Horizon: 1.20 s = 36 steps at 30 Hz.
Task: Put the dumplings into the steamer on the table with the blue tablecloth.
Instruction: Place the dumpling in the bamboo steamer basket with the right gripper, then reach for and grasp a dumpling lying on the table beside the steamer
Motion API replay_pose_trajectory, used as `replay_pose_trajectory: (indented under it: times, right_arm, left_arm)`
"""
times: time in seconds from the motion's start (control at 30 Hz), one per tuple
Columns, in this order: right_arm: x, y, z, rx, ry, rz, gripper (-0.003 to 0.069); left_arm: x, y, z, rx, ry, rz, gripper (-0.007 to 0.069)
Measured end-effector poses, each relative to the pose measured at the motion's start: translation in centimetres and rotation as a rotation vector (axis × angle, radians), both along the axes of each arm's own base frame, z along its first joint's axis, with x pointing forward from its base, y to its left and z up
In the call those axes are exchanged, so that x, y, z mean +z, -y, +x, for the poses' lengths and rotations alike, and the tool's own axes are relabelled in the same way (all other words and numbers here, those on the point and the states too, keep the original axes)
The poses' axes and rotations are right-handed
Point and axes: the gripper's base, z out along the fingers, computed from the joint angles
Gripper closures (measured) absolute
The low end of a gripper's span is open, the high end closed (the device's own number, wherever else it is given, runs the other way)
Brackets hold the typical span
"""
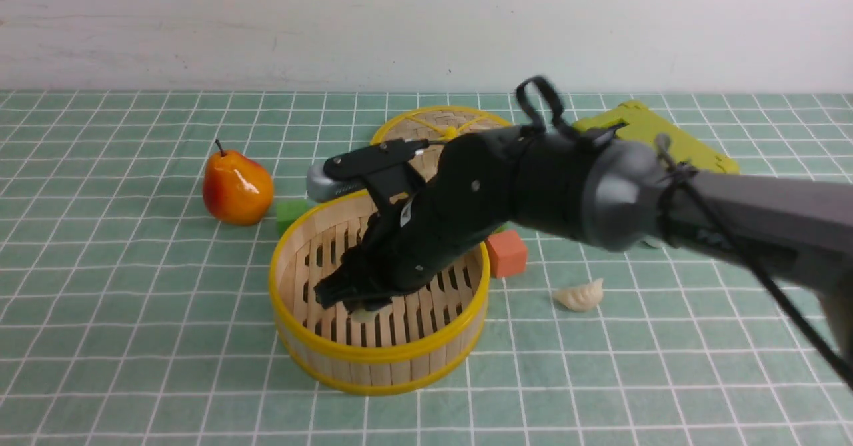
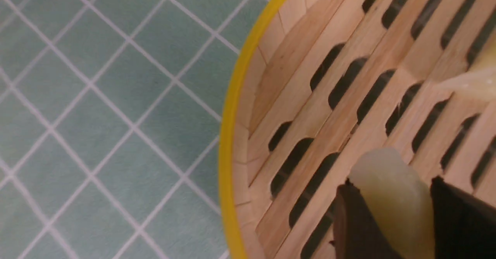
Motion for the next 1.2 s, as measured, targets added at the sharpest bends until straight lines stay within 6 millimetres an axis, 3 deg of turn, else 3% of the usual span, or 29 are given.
replay_pose_trajectory:
  times: [0.1,0.27,0.5,0.6,0.77,0.8,0.9,0.97,1.03,1.13,1.2]
  right_arm:
    - [-1.7,-0.3,0.4,-0.046,0.016,-0.05,0.0419]
    - [-1.8,-0.4,0.6,-0.121,0.035,-0.068,0.0414]
    - [-1.4,-0.7,0.5,-0.177,0.023,-0.045,0.0239]
    - [0.2,-0.4,0.3,-0.185,0.039,-0.023,0.0159]
    - [7.4,1.4,-0.7,-0.175,0.192,0.03,0.0107]
    - [9.5,2.6,-1.0,-0.188,0.228,0.033,0.0106]
    - [11.7,6.3,-0.4,-0.277,0.225,0.004,0.0104]
    - [10.7,10.0,0.6,-0.393,0.15,-0.039,0.0104]
    - [7.1,14.1,1.3,-0.512,0.019,-0.093,0.0104]
    - [1.6,17.4,0.8,-0.641,-0.156,-0.067,0.0104]
    - [-1.1,18.5,0.1,-0.727,-0.224,0.014,0.0104]
  left_arm:
    - [0.0,0.0,0.0,-0.002,0.002,0.0,0.0587]
    - [0.0,0.0,0.0,-0.002,0.003,0.001,0.0587]
    - [0.0,0.0,0.0,-0.002,0.003,0.001,0.0587]
    - [0.0,0.0,0.0,-0.001,0.003,0.001,0.0587]
    - [0.0,0.0,0.0,-0.001,0.003,0.001,0.0585]
    - [0.0,0.0,0.0,-0.001,0.003,0.001,0.0585]
    - [0.0,0.0,0.0,-0.001,0.002,0.002,0.0582]
    - [0.0,0.0,0.0,-0.001,0.001,0.002,0.0578]
    - [-0.1,0.0,0.0,-0.001,-0.001,0.003,0.0575]
    - [-0.1,0.0,0.0,-0.001,0.003,0.006,0.0575]
    - [0.0,0.0,0.0,-0.004,0.01,0.009,0.0575]
